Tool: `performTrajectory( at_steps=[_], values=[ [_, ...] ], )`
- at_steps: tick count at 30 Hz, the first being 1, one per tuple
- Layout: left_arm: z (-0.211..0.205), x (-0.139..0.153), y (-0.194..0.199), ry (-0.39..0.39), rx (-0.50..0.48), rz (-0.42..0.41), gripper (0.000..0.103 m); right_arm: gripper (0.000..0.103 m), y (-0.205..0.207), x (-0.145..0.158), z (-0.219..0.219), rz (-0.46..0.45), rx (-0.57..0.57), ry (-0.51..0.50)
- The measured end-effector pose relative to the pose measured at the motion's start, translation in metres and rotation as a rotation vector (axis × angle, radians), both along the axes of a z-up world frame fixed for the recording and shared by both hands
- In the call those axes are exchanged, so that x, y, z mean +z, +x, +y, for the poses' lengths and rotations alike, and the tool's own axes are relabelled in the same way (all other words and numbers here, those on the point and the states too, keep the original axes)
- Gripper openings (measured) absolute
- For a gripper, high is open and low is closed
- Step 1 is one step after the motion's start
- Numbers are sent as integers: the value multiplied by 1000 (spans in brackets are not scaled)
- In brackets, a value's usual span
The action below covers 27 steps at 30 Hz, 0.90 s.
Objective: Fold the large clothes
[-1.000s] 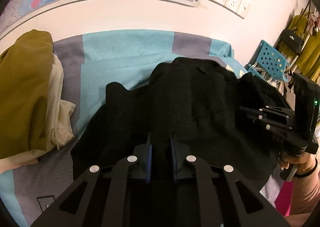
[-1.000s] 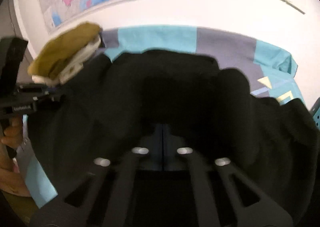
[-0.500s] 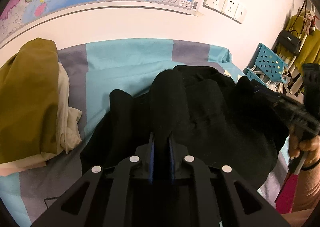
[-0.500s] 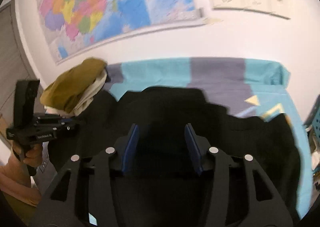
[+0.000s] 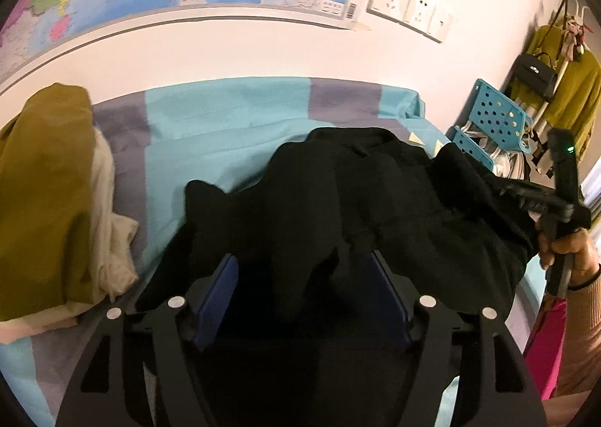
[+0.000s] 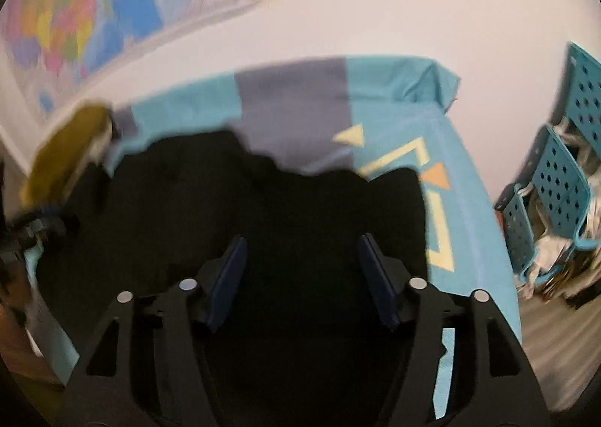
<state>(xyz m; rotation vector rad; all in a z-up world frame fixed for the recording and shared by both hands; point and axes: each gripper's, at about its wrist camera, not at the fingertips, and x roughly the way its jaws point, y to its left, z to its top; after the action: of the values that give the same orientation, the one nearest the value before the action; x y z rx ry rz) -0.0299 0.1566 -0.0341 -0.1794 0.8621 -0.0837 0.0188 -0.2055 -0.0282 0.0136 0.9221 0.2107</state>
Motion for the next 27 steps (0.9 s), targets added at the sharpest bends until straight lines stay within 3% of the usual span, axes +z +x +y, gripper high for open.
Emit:
performTrajectory(
  at_steps=[1, 2, 4, 6, 7, 9, 12, 16, 19, 20, 23, 24, 25, 27],
  values=[
    [-4, -3, 4, 14, -9, 14, 68, 60, 1, -4, 4, -1, 4, -39],
    [-7, -7, 7, 34, -5, 29, 63, 51, 3, -8, 8, 10, 16, -63],
    [-11, -17, 15, 81, 13, 65, 44, 28, 4, -12, 9, 16, 20, -88],
    [-7, -23, 17, 65, 16, 81, 34, 10, 3, -9, 7, -3, 31, -109],
    [-4, -23, 15, 51, 20, 71, 31, 9, 0, -6, 5, -18, 24, -104],
    [0, -19, 11, 48, 21, 53, 24, 8, -4, 7, -3, -78, -19, -121],
    [7, -18, 8, 19, 26, 48, 20, 8, -13, 35, -27, -182, -98, -15],
    [13, -20, 6, -12, 37, 53, 20, 8, 2, 19, -32, -132, -112, -19],
    [14, -23, 5, -13, 51, 63, 25, 15, 17, -15, -28, -20, -112, -74],
    [15, -22, 4, -11, 55, 63, 32, 15, 15, -17, -29, -18, -118, -66],
    [17, -17, 0, -14, 67, 42, 38, 21, 2, -1, -38, -72, -153, -1],
    [19, -15, -1, -19, 73, 39, 40, 29, -2, 5, -37, -90, -158, 0],
    [20, -11, -3, -17, 83, 27, 40, 31, -11, 16, -36, -126, -159, 14],
    [18, -2, -9, -3, 82, -15, 45, 32, -20, 29, -27, -163, -110, 43]
  ],
)
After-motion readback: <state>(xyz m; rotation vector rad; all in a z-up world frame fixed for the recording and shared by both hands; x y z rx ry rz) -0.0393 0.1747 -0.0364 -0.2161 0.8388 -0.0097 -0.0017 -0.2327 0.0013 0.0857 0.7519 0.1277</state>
